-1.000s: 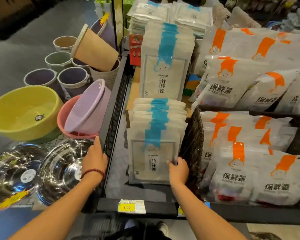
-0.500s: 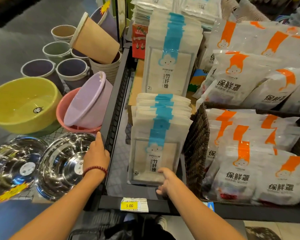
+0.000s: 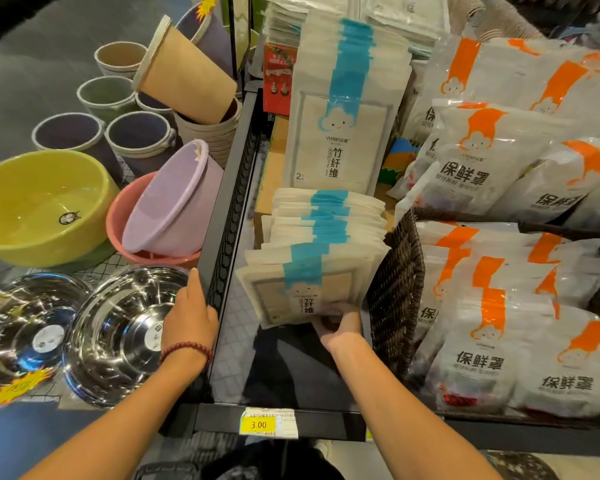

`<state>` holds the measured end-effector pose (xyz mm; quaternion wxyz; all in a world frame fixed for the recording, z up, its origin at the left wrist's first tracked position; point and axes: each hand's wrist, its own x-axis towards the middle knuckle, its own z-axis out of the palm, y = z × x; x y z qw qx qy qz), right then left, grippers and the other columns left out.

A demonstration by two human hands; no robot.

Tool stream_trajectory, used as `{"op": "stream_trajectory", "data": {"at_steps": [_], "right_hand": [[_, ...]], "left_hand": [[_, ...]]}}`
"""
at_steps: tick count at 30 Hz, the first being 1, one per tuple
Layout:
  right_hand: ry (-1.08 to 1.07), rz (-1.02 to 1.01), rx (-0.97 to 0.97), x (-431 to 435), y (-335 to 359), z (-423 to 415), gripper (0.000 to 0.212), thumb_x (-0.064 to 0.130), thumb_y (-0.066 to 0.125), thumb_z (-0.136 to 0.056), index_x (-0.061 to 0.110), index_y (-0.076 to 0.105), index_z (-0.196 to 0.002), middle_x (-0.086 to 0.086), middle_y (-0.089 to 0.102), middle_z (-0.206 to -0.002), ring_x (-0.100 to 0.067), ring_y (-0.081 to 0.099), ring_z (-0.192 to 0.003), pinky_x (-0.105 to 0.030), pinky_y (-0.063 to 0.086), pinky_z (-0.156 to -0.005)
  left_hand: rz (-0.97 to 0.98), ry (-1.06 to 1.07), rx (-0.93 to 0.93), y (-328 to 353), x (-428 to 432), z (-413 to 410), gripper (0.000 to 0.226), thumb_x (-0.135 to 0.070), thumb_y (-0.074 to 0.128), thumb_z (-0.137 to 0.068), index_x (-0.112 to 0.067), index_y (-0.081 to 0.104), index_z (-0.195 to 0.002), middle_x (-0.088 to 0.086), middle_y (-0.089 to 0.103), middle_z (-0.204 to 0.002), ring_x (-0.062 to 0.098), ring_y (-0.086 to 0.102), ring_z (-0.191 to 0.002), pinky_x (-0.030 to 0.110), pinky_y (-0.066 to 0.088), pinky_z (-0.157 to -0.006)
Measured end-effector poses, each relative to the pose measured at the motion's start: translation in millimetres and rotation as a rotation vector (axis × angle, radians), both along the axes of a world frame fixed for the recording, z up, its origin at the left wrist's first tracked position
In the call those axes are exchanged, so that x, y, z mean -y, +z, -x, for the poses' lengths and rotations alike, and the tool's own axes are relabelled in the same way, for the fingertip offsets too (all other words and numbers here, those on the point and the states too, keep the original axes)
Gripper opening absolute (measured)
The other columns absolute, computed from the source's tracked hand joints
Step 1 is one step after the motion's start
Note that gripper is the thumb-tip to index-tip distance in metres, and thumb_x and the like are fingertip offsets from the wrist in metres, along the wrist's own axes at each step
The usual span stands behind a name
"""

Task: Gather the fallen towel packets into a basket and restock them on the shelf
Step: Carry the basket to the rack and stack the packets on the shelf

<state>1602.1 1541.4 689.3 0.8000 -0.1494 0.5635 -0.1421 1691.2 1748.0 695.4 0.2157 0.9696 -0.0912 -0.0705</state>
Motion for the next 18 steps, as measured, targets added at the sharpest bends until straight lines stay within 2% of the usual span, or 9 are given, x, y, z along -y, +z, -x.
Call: {"op": "stream_trajectory", "data": {"at_steps": [1,3,5,7,10,15,18], "right_hand": [[0.014,-0.01,0.004,1.1,-1.7,1.7,0.019,-0.008,0.042,-0.083,0.006,0.055,-0.086,-0.017,0.052,-0.104,-0.04,0.048,-0.098,-0.049,0.049,-0.087],[0.002,-0.057,-0.026,1.7,-5.9,6.3,0.016,-0.003,0.045,-0.088,0.005,0.053,-0.099,-0.02,0.049,-0.118,-0.042,0.046,-0.114,-0.051,0.043,-0.098],[0.009,-0.125,-0.081,1.2,-8.8,12.2,0.033,0.008,0.05,-0.092,0.005,0.046,-0.125,-0.022,0.04,-0.138,-0.039,0.037,-0.13,-0.049,0.035,-0.108],[0.037,-0.166,-0.117,0.5,-10.9,15.6,0.048,0.014,0.05,-0.094,0.005,0.035,-0.139,-0.022,0.027,-0.149,-0.036,0.029,-0.138,-0.045,0.028,-0.113],[0.106,-0.161,-0.153,-0.2,-8.6,17.8,0.052,0.013,0.048,-0.096,0.003,0.029,-0.143,-0.023,0.023,-0.151,-0.034,0.027,-0.139,-0.043,0.026,-0.114],[0.25,-0.064,-0.196,-0.4,-2.6,22.0,0.053,0.008,0.048,-0.095,0.002,0.027,-0.144,-0.022,0.027,-0.15,-0.034,0.032,-0.137,-0.042,0.029,-0.113],[0.426,0.089,-0.265,-3.0,3.4,26.9,0.05,0.006,0.05,-0.093,0.005,0.034,-0.14,-0.021,0.036,-0.144,-0.036,0.04,-0.131,-0.042,0.039,-0.104]], "left_hand": [[0.001,-0.001,0.0,0.1,0.4,-0.1,0.07,-0.009,0.053,-0.087,-0.014,0.017,-0.148,0.016,0.053,-0.106,0.028,0.055,-0.074,0.034,0.044,-0.057],[0.0,0.001,-0.003,-0.1,0.6,0.3,0.07,-0.009,0.053,-0.088,-0.015,0.017,-0.147,0.016,0.053,-0.105,0.026,0.054,-0.071,0.034,0.044,-0.055],[-0.008,0.002,-0.009,-0.2,-0.3,1.0,0.07,-0.009,0.053,-0.088,-0.014,0.017,-0.148,0.016,0.053,-0.107,0.025,0.053,-0.07,0.034,0.044,-0.054],[-0.018,0.007,-0.01,0.3,-0.4,0.7,0.07,-0.01,0.052,-0.089,-0.014,0.016,-0.148,0.016,0.052,-0.109,0.024,0.052,-0.071,0.033,0.043,-0.054],[-0.022,0.007,-0.004,1.1,0.2,1.0,0.069,-0.011,0.051,-0.089,-0.015,0.015,-0.148,0.015,0.051,-0.108,0.024,0.053,-0.068,0.033,0.043,-0.053],[-0.012,0.003,0.007,0.7,1.6,-1.1,0.069,-0.009,0.051,-0.088,-0.014,0.017,-0.148,0.015,0.052,-0.104,0.024,0.052,-0.066,0.036,0.046,-0.053],[0.019,0.001,-0.026,1.7,2.1,-4.0,0.071,-0.01,0.053,-0.087,-0.014,0.017,-0.148,0.017,0.054,-0.114,0.03,0.058,-0.083,0.038,0.05,-0.064]]}}
